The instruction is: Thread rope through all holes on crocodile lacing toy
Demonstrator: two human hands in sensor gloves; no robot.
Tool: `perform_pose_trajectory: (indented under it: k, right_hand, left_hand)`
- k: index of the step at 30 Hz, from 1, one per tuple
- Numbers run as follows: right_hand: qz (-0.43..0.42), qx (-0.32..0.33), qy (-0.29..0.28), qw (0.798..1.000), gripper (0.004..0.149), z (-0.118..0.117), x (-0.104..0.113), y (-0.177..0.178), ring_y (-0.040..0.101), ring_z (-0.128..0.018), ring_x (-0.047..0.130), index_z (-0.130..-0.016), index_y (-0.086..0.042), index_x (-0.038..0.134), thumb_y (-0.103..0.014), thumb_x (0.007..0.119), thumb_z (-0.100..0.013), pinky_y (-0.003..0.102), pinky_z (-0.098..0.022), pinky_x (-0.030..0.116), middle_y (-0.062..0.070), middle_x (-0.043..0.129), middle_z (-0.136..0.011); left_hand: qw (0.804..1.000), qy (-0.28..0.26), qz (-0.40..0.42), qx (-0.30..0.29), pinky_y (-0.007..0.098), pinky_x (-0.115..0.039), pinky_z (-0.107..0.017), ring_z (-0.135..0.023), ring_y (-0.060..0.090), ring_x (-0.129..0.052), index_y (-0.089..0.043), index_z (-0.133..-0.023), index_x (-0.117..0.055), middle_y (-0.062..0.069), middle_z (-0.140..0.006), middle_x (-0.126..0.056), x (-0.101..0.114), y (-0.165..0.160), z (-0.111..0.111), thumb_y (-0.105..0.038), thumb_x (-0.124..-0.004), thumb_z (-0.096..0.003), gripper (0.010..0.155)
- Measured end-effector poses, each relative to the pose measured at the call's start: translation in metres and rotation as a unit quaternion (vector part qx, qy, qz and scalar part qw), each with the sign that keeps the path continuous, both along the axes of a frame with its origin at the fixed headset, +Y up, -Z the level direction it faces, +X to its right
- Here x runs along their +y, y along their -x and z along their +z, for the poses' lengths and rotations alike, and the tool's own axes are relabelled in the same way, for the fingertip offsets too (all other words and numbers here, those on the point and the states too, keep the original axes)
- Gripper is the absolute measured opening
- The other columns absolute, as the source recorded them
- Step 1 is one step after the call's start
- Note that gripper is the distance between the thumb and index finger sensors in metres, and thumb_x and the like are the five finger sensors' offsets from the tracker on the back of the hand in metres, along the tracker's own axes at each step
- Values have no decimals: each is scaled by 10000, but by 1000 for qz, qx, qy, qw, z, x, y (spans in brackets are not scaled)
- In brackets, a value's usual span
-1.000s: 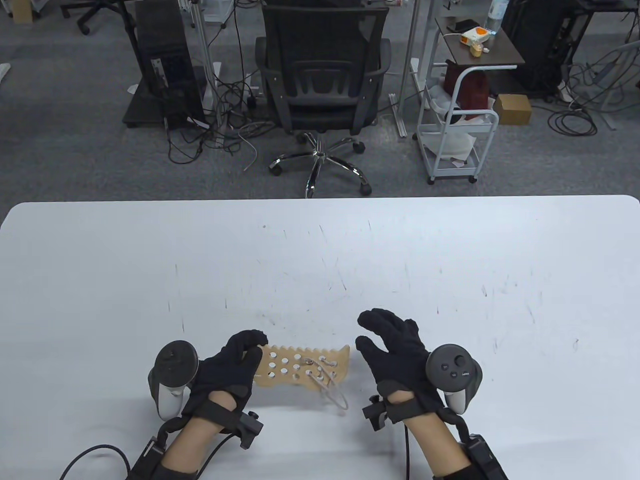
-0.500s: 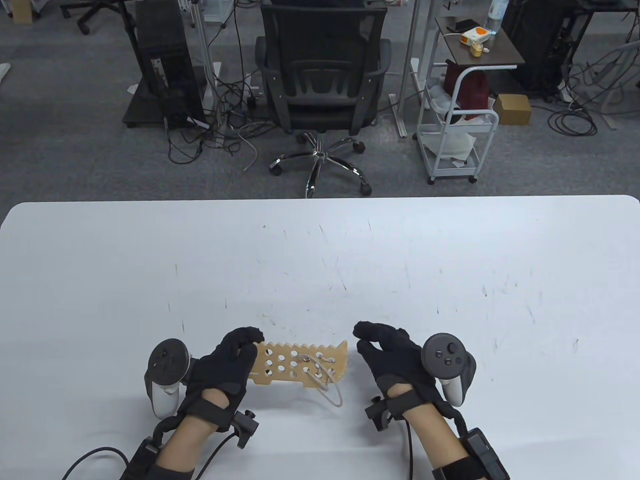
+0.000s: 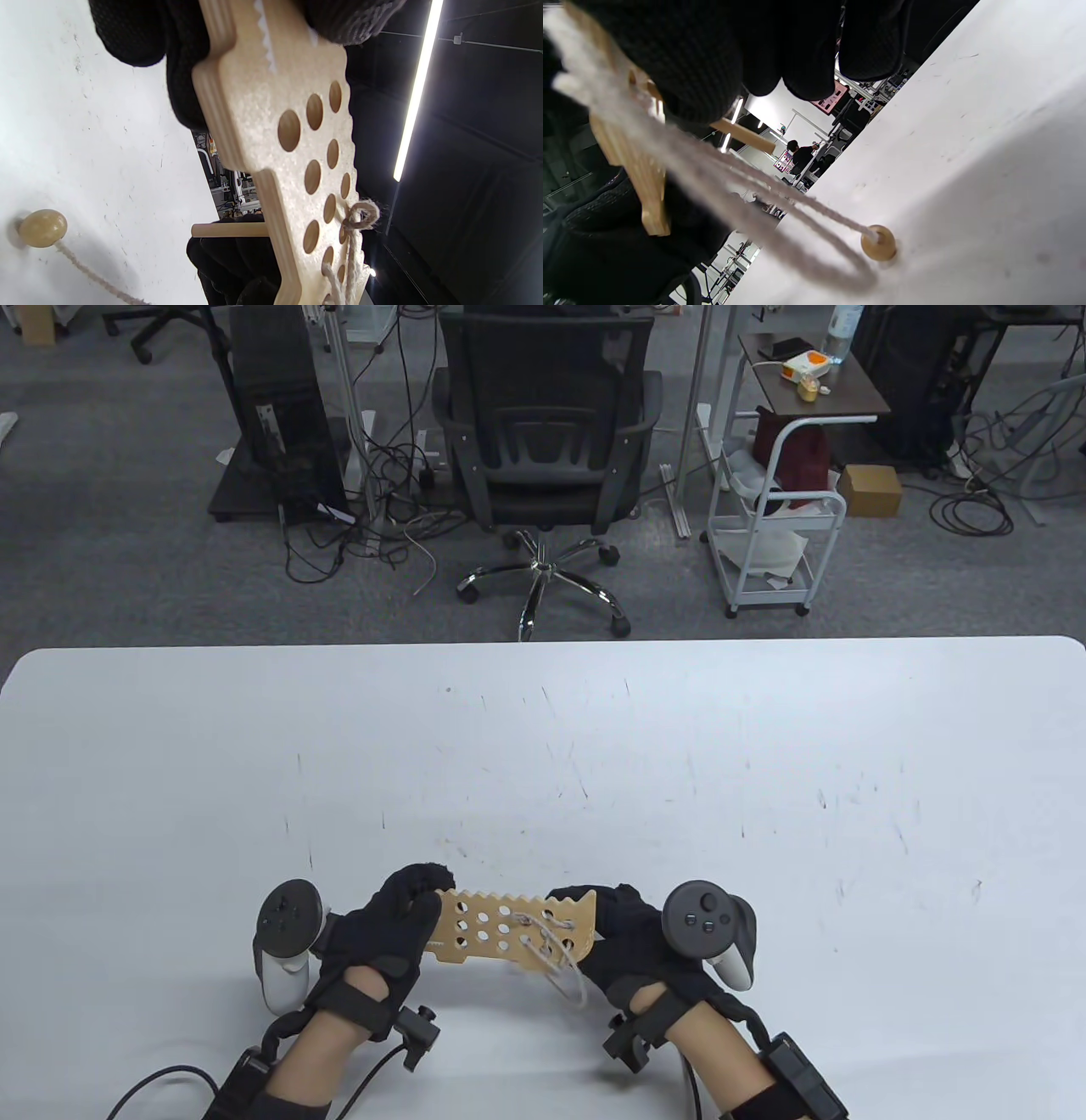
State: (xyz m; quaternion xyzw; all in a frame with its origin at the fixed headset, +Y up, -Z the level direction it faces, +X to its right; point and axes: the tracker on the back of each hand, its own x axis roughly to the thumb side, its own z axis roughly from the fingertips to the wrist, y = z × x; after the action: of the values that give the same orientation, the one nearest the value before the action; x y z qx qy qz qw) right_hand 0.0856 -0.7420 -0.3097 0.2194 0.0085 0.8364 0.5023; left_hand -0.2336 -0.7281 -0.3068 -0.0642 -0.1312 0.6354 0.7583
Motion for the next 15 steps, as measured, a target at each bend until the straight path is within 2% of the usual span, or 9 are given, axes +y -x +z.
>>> perform_pose_trajectory:
  k: [7, 9, 15]
  right_hand:
    - [-15, 27, -24, 999, 502, 7, 4, 10, 427, -880, 715, -890, -263, 818, -363, 948, -416, 696, -658, 370, 92, 800, -967]
    - [-25, 29, -28, 999, 410, 9, 5, 12, 424, -865, 736, -827, -254, 877, -355, 921, -432, 693, -657, 383, 95, 843, -926]
    - [-23, 22, -35, 999, 389, 9, 5, 11, 411, -838, 767, -819, -243, 877, -346, 899, -445, 686, -659, 403, 87, 886, -866]
  left_hand:
    - [999, 13, 17, -27, 500, -737, -640, -563, 218, -1012, -267, -929, -698, 8, -759, -897, -4, -8, 1, -400, -708, -432, 515]
    - [999, 13, 19, -29, 499, -738, -640, -561, 217, -1013, -267, -929, -698, 7, -758, -897, -4, -9, 1, -399, -707, -433, 514]
    - [1000, 10, 18, -23, 499, -737, -641, -562, 217, -1012, -267, -930, -697, 7, -760, -896, -3, -7, 1, -399, -707, -432, 515]
